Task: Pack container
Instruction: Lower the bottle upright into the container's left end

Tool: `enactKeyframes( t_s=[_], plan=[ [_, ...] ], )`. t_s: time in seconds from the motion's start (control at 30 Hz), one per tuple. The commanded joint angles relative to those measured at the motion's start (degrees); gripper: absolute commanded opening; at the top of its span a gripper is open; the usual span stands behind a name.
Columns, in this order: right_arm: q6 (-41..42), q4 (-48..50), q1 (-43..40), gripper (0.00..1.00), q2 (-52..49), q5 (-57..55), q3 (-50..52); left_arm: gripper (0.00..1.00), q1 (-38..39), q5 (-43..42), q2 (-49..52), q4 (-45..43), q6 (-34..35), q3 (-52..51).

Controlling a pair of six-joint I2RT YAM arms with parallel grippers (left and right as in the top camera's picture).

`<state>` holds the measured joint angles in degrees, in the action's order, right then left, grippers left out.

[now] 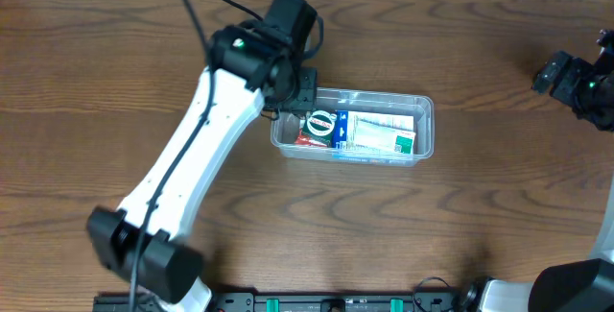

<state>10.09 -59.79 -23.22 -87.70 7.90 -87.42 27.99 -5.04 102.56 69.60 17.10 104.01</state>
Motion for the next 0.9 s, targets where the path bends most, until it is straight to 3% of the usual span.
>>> enactKeyframes(
  t_s=[0.0, 0.87],
  plan=[
    [0.6, 0.0, -0.1, 0.99, 0.3, 0.0, -0.1, 0.13, 0.1, 2.4, 2.8, 0.0, 1.0, 0.4],
    [0.6, 0.0, -0.1, 0.99, 0.3, 0.0, -0.1, 0.13, 0.1, 9.0, 9.0, -0.9, 1.2, -2.3]
  ],
)
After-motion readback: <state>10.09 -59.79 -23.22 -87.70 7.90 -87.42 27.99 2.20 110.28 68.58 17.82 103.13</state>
